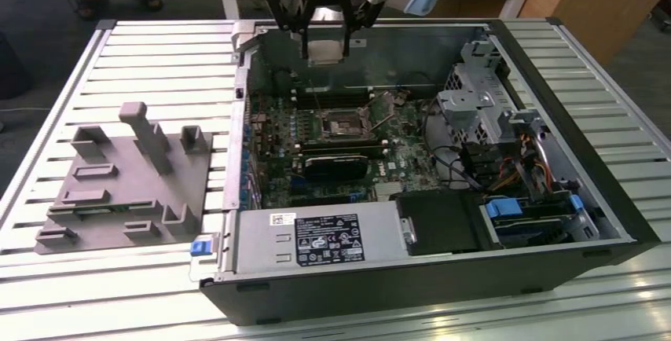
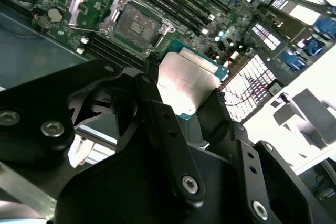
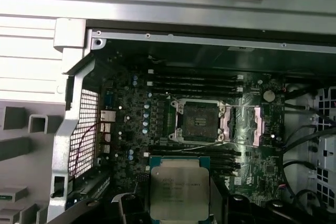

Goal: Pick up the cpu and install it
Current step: 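Pick up the cpu and move it towards the insertion slot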

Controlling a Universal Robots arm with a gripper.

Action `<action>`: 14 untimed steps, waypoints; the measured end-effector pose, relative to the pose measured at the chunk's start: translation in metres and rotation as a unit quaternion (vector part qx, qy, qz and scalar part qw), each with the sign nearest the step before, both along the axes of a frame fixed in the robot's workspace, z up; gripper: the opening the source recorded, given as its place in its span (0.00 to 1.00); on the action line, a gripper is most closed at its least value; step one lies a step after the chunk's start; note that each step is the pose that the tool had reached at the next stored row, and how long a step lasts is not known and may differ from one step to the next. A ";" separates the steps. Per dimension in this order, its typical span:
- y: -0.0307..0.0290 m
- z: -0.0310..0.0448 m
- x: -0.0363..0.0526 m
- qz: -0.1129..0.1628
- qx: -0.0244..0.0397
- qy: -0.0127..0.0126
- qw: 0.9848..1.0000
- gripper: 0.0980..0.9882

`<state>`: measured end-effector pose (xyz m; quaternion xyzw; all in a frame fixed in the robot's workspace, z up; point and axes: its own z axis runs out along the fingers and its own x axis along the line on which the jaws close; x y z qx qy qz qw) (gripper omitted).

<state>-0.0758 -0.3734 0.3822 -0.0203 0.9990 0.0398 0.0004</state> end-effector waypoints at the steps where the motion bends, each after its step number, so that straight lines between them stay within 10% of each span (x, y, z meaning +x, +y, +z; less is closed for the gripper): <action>1: 0.0010 -0.0001 0.0018 0.000 0.000 0.000 1.000 0.50; 14: 0.0067 -0.0008 0.0245 0.000 0.000 0.000 1.000 0.50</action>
